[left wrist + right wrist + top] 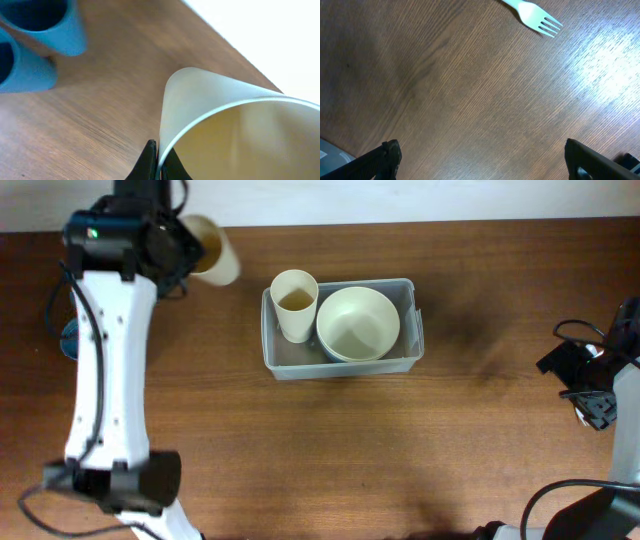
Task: Pack container
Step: 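Carry the second cream cup right and lower it into the first cup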
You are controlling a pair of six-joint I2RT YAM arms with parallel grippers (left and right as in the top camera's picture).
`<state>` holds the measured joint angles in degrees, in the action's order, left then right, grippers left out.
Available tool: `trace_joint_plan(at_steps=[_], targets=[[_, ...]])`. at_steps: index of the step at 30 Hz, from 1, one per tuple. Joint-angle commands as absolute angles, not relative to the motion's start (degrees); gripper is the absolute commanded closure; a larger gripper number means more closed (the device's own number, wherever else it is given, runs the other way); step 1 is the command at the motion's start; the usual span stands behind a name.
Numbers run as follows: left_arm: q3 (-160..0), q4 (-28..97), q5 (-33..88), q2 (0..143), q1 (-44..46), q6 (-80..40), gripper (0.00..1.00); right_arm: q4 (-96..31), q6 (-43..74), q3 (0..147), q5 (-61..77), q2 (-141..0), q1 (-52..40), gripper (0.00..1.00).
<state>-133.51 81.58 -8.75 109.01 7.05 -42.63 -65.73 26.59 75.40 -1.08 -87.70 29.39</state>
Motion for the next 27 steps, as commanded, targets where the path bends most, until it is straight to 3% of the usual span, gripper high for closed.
trace_joint_plan(at_steps=[1,9,27], targets=[[-134.41,81.54,-10.26,106.41,11.99,-39.00,0.99,-65.73,26.68,75.11,-1.83,-87.53,29.69,0.01],[-134.41,81.47,-15.00,106.15,19.99,-38.92,0.98,-65.73,26.65,75.11,-1.83,-87.53,29.71,0.01],[-134.30,81.01,-14.11,106.17,21.71,-38.94,0.98,-65.73,26.65,75.11,-1.83,-87.53,29.69,0.01]])
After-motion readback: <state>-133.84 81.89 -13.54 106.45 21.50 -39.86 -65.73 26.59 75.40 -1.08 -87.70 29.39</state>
